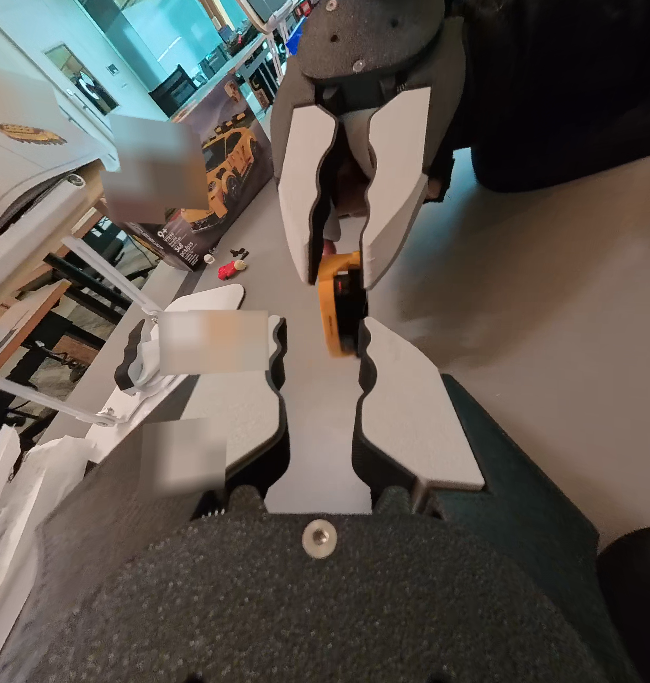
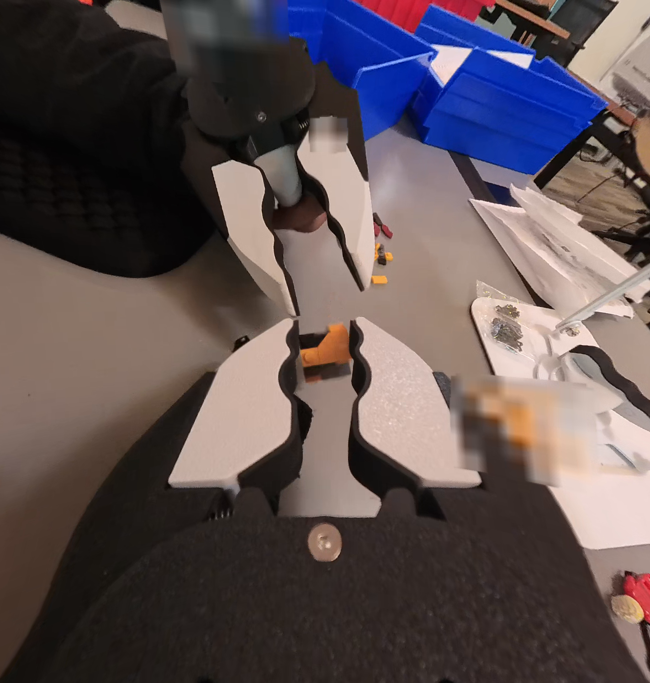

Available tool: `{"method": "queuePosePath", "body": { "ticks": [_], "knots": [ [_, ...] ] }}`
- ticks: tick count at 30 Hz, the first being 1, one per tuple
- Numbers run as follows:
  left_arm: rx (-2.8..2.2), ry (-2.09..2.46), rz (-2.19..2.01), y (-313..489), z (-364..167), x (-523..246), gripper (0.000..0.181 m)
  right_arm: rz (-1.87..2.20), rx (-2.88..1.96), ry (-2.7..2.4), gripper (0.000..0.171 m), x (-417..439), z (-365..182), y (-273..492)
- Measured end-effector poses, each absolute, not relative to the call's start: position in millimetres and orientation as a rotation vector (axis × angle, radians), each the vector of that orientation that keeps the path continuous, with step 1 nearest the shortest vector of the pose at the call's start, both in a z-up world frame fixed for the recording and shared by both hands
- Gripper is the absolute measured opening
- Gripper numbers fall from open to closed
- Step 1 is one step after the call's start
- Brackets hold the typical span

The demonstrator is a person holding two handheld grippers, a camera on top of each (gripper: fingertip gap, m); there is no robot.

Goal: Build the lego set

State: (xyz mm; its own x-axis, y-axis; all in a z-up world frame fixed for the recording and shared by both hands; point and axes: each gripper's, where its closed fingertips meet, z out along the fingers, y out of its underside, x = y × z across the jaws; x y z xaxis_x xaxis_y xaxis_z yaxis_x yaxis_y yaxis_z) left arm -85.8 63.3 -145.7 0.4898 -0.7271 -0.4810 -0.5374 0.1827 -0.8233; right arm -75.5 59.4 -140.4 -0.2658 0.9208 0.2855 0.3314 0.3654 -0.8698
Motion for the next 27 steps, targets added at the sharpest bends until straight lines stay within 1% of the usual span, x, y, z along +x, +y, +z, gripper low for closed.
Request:
{"method": "queuePosePath", "body": {
  "ticks": [3, 8, 11, 18, 23, 25, 27],
  "knots": [
    [-1.497, 1.19, -0.194, 61, -152, -83, 0.032, 0.862, -1.097, -1.809, 0.025, -77, -143, 56],
    [-1.515, 1.204, -0.212, 60, -158, -80, 0.031, 0.867, -1.06, -1.779, 0.001, -78, -132, 52],
    [-1.544, 1.22, -0.206, 61, -164, -81, 0.029, 0.845, -1.068, -1.794, 0.003, -78, -135, 53],
    [-1.592, 1.17, -0.162, 71, -164, -97, 0.026, 0.79, -1.238, -1.828, 0.028, -78, -161, 70],
    [-1.705, 0.94, -0.148, 94, -158, -141, 0.018, 0.755, -1.424, -1.812, 0.047, -88, -178, 79],
    [-1.755, 0.848, -0.185, 100, -160, -154, 0.017, 0.808, -1.566, -1.783, 0.059, -93, -184, 82],
    [-1.783, 0.788, -0.221, 103, -160, -160, 0.016, 0.93, -1.709, -1.731, 0.064, -100, -184, 81]
  ]
}}
